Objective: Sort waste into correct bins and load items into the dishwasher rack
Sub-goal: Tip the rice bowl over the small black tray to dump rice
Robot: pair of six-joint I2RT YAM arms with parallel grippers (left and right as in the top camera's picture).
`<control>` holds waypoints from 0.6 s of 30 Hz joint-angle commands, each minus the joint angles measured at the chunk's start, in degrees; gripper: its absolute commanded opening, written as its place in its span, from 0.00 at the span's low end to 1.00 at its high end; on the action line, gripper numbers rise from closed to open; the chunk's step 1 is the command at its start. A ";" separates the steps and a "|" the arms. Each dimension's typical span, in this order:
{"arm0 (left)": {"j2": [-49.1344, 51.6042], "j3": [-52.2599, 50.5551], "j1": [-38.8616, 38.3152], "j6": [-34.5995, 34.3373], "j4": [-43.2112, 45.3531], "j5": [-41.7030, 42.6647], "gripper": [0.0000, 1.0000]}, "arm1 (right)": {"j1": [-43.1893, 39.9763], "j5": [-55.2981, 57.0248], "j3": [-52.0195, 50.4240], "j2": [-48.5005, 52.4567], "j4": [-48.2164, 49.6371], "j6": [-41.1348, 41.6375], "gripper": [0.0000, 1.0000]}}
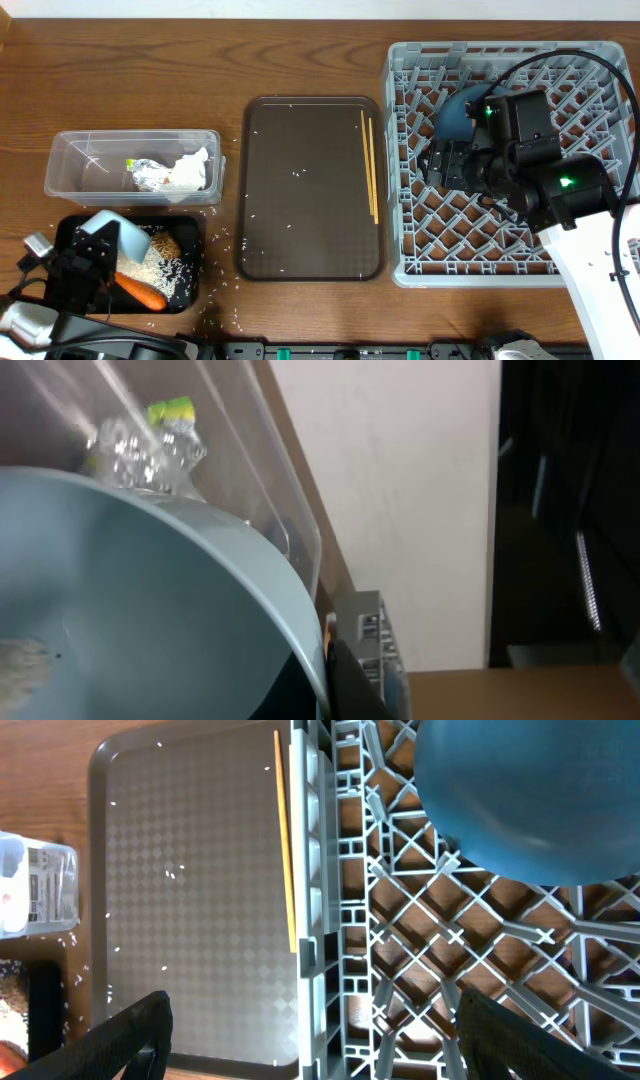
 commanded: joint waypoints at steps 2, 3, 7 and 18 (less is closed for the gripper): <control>-0.17 -0.31 0.20 10.40 0.24 4.00 0.06 | -0.96 0.11 0.35 0.09 0.13 -0.50 0.84; 0.15 -0.31 0.63 4.11 0.92 1.77 0.06 | -0.96 -0.02 0.35 0.09 0.15 -0.52 0.84; 0.15 -0.33 0.61 6.10 -0.31 3.34 0.06 | -0.96 -0.09 0.35 0.09 0.17 -0.44 0.84; 0.20 -0.33 0.59 2.40 -4.07 2.89 0.06 | -0.96 -0.20 0.35 0.09 -0.07 -0.33 0.84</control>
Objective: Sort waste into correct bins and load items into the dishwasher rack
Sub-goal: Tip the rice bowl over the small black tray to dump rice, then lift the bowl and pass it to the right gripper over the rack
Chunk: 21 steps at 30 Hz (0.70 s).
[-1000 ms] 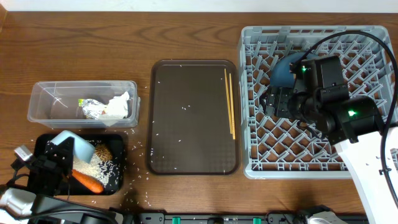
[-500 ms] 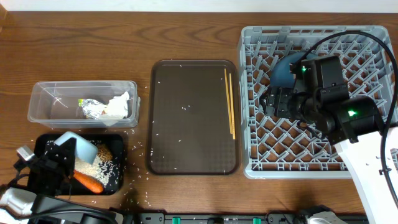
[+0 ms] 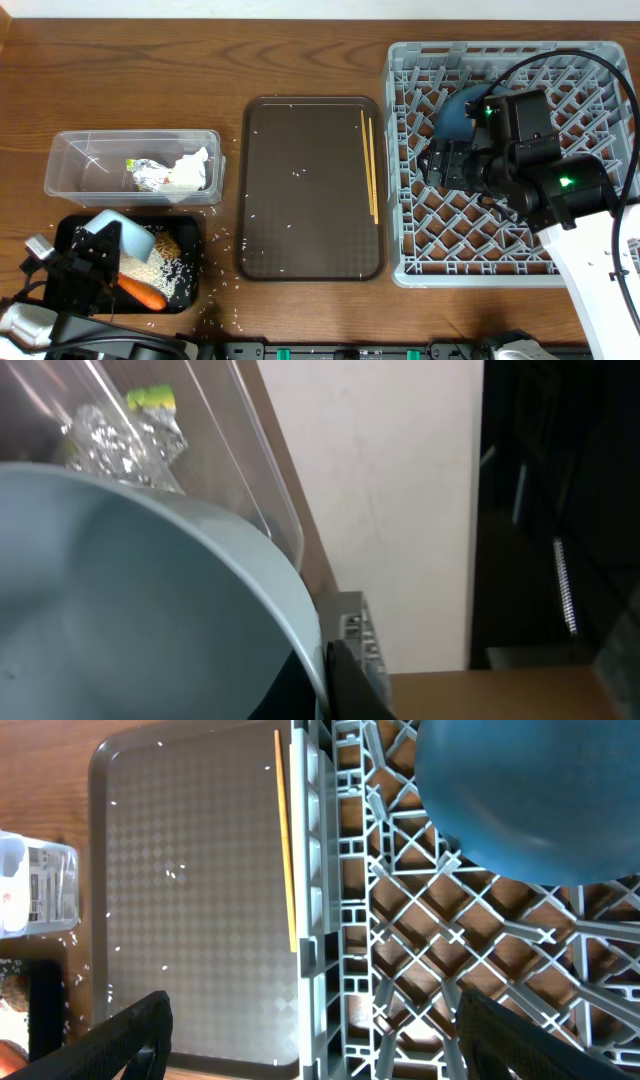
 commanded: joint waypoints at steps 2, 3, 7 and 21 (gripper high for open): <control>-0.09 -0.22 -0.83 3.93 -0.46 -0.13 0.06 | -0.96 -0.11 0.35 0.04 -0.02 -0.33 0.84; -0.02 -0.22 -0.87 1.49 -0.98 -0.31 0.06 | -0.96 -0.13 0.35 0.04 0.11 -0.31 0.84; -1.11 -0.22 -2.71 4.79 -8.44 2.78 0.06 | -0.96 -0.13 0.35 0.04 0.48 -0.31 0.84; -6.19 3.41 -36.76 6.69 -1.18 5.27 0.06 | -12.98 0.07 3.50 -7.21 -0.46 -0.52 0.91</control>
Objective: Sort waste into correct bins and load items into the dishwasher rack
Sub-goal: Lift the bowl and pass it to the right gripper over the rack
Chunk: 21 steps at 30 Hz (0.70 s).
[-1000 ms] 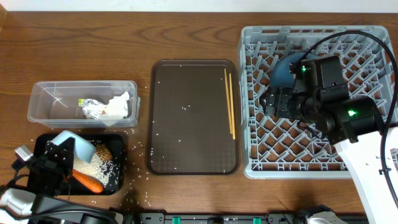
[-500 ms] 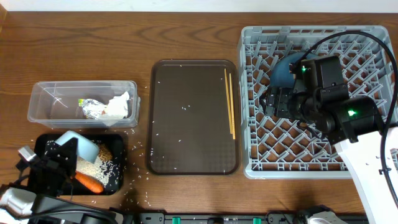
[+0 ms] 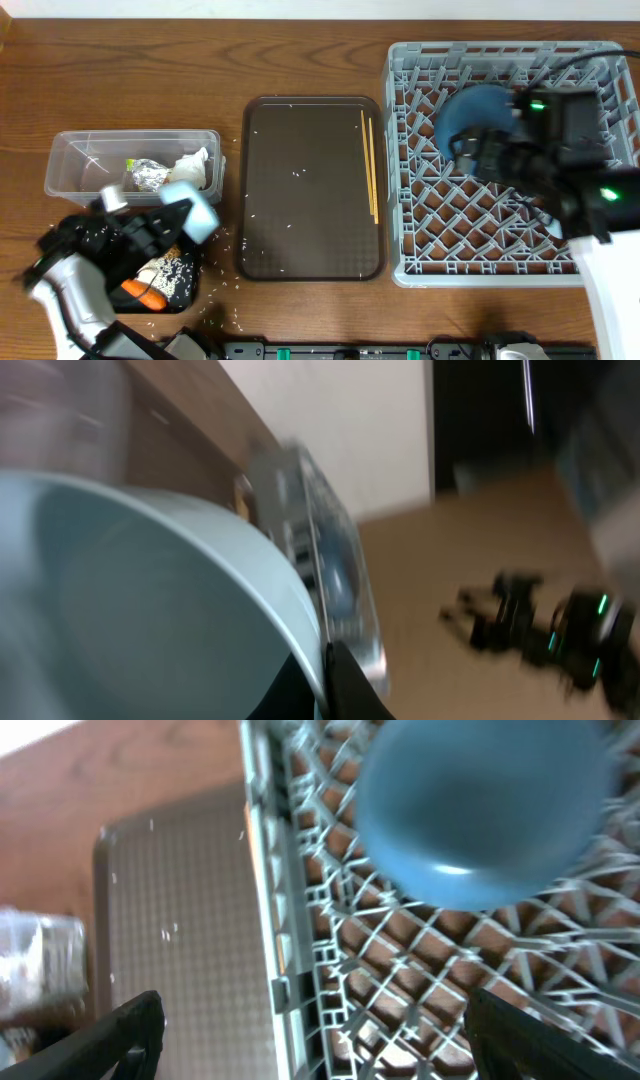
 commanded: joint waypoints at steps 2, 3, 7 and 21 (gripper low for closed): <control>-0.42 3.63 -10.69 -0.98 7.72 1.97 0.06 | -4.98 -0.07 1.49 -3.17 -1.40 -0.50 0.93; -0.42 3.93 -13.42 -4.44 12.90 1.97 0.06 | -6.29 -0.52 1.49 -3.54 -2.54 -0.52 0.94; -0.35 4.02 -20.41 -20.26 34.29 1.95 0.06 | -7.67 -0.72 1.49 -3.85 -4.98 -1.31 0.94; -0.17 4.02 -47.12 -80.91 102.68 -32.79 0.06 | -7.67 -1.92 1.49 -3.82 -4.57 -1.18 0.94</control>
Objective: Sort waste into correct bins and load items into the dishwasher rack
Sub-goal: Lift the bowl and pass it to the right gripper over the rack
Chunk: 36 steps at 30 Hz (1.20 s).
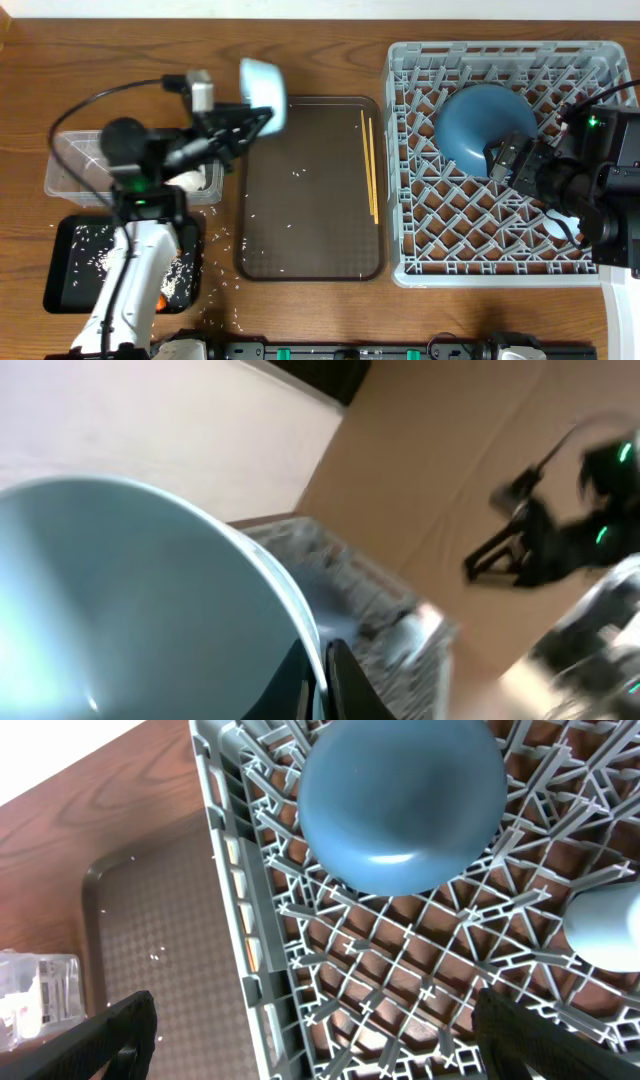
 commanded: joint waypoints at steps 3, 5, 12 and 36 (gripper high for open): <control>1.33 0.44 -12.24 -16.85 3.06 -19.61 0.06 | -0.48 2.43 0.61 -0.04 0.17 2.62 0.96; 3.85 0.83 -16.24 -19.30 5.07 -23.65 0.06 | -0.48 3.23 0.61 -0.04 0.17 3.37 0.97; 17.57 4.46 -25.16 -29.81 15.39 -29.49 0.06 | -0.48 3.65 0.59 -0.04 -0.11 5.27 0.99; 40.89 16.17 -39.52 -38.62 26.91 -33.53 0.06 | -0.48 3.74 0.52 0.07 -3.28 5.25 0.99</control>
